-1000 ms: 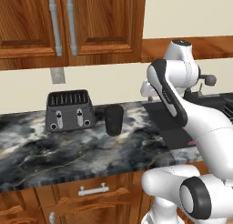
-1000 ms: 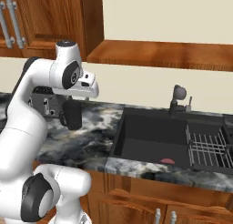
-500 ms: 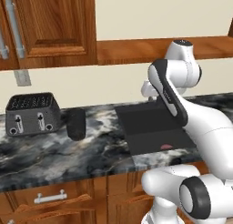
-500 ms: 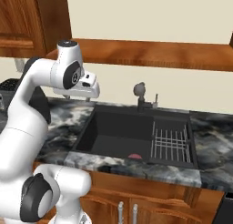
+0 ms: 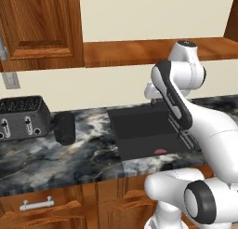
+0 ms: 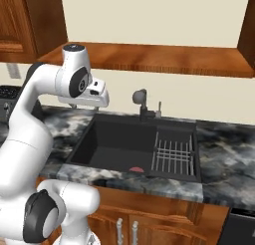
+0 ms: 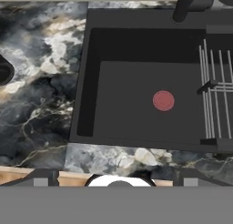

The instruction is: Turn on the sink faucet and place the jug under the water for a few seconds to fill it up.

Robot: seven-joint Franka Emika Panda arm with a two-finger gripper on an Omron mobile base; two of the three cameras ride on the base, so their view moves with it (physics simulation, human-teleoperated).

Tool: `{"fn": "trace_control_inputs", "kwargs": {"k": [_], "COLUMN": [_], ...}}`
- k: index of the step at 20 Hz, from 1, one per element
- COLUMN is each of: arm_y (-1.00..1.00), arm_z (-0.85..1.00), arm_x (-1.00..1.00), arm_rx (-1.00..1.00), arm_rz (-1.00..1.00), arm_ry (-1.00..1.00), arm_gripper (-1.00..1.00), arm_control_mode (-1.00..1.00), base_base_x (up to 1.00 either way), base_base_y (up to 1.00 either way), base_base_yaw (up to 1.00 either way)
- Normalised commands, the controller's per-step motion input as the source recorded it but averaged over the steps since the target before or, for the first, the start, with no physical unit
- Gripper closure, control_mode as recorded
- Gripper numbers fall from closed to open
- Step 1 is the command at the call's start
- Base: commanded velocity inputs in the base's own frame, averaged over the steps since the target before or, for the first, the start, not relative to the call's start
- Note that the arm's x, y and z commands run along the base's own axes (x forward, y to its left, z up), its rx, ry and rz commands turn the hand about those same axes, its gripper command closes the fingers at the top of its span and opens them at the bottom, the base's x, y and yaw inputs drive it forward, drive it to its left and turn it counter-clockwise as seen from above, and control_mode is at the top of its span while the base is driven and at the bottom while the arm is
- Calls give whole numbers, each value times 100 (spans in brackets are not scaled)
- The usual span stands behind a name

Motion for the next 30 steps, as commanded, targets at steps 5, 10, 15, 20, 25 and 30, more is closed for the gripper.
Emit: {"fn": "trace_control_inputs", "kwargs": {"k": [5, 10, 15, 20, 25, 30], "arm_y": [0, 0, 0, -11, -47, -68], "arm_z": [0, 0, 0, -36, -44, -6], "arm_x": [0, 0, 0, 0, 0, 13], "arm_rx": [0, 0, 0, 0, 5, 7], "arm_rz": [0, 0, 0, 3, 34, 47], "arm_ry": [0, 0, 0, -24, -72, -45], "arm_gripper": [-100, -100, -100, -100, -100, -100], "arm_control_mode": [100, 100, 100, -100, -100, -100], "base_base_x": [8, 4, 0, 0, 0, 0], "base_base_y": [-29, -6, 0, 0, 0, 0], "base_base_yaw": [0, 0, 0, 0, 0, 0]}}
